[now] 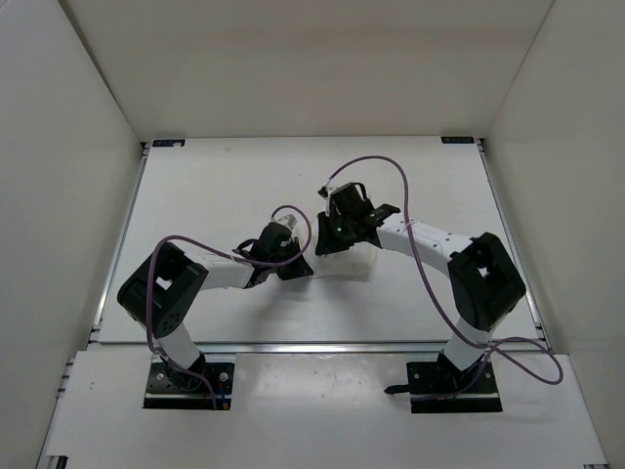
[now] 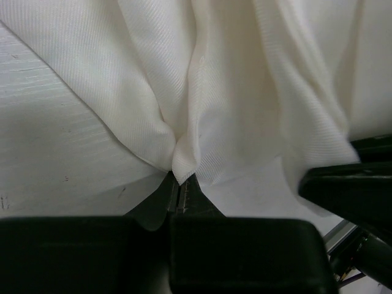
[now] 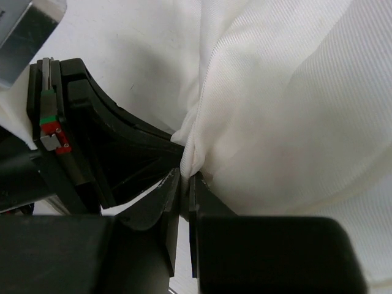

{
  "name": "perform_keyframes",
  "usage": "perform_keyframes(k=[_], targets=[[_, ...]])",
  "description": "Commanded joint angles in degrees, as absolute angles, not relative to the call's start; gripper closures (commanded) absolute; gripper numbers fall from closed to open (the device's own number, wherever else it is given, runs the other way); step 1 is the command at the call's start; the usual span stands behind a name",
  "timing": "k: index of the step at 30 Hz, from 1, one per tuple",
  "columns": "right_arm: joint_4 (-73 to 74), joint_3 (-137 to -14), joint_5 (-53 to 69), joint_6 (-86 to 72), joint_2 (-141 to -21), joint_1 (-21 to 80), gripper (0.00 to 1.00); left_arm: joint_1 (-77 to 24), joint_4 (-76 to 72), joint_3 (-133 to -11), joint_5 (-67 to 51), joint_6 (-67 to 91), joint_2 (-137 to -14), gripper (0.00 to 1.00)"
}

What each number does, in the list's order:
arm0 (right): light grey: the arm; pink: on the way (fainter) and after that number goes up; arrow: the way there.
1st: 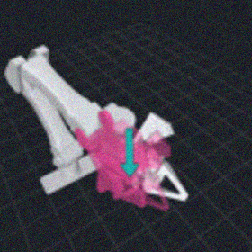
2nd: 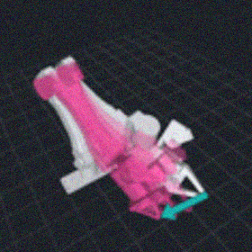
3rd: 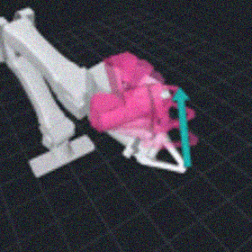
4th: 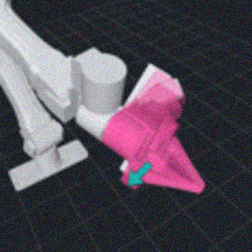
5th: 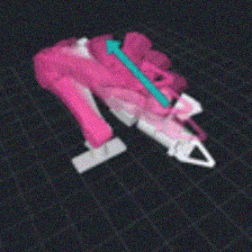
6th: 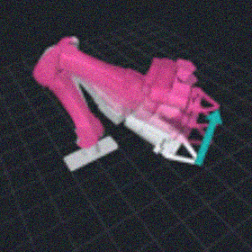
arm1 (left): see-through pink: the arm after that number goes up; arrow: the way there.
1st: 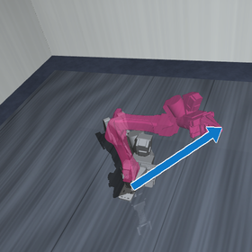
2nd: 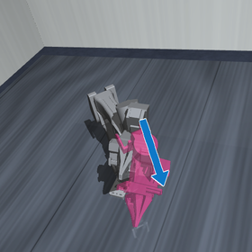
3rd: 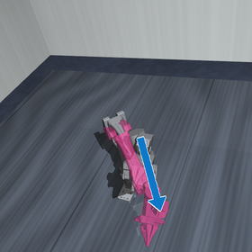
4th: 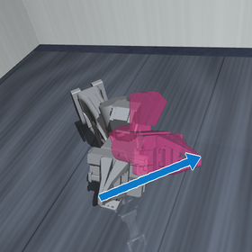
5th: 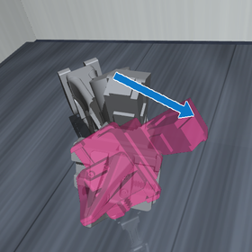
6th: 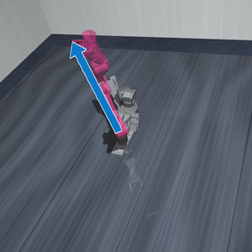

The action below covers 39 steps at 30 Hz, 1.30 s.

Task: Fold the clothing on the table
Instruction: Fold the skirt

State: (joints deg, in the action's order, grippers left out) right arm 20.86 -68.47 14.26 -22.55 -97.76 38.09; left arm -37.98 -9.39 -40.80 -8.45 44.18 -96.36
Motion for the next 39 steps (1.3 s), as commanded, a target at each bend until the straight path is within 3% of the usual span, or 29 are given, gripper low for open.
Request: perform_keyframes(k=[1, 15, 18, 21, 23, 25, 26, 27, 32, 39], targets=[[16.44, -68.73, 17.13, -24.08, -99.40, 39.11, 1.00, -37.36, -9.05, -39.73, -8.62, 44.12, -93.78, 1.00], [18.27, -69.69, 18.81, -21.80, -106.87, 40.78, 1.00, -36.13, -9.76, -38.14, -11.42, 44.30, -93.60, 1.00], [18.37, -70.40, 17.41, -20.92, -109.15, 41.13, 1.00, -36.04, -7.74, -38.49, -12.39, 43.07, -93.60, 0.92], [16.17, -69.87, 17.22, -20.30, -109.60, 41.57, 1.00, -35.69, -8.88, -36.57, -13.53, 43.94, -92.03, 0.75], [14.42, -69.61, 16.79, -20.22, -109.86, 41.48, 1.00, -35.07, -9.41, -34.81, -14.15, 44.82, -90.53, 0.57], [13.53, -68.82, 17.23, -20.04, -109.86, 41.48, 0.98, -34.19, -8.97, -33.58, -13.89, 45.26, -87.21, 0.49], [13.01, -69.34, 16.97, -19.78, -108.99, 41.48, 0.95, -33.67, -8.53, -33.05, -13.45, 45.44, -85.10, 0.34], [13.09, -69.26, 16.88, -19.34, -107.77, 41.75, 0.88, -33.05, -8.09, -32.00, -13.27, 45.61, -84.03, 0.26], [13.01, -69.44, 19.50, -19.60, -99.86, 41.48, 0.66, -29.71, -5.11, -27.87, -12.66, 46.93, -70.96, 0.18], [8.27, -64.52, 28.90, -22.50, -88.00, 37.80, 0.53, -25.23, 0.00, -23.56, -13.18, 47.11, -57.59, 0.17]])
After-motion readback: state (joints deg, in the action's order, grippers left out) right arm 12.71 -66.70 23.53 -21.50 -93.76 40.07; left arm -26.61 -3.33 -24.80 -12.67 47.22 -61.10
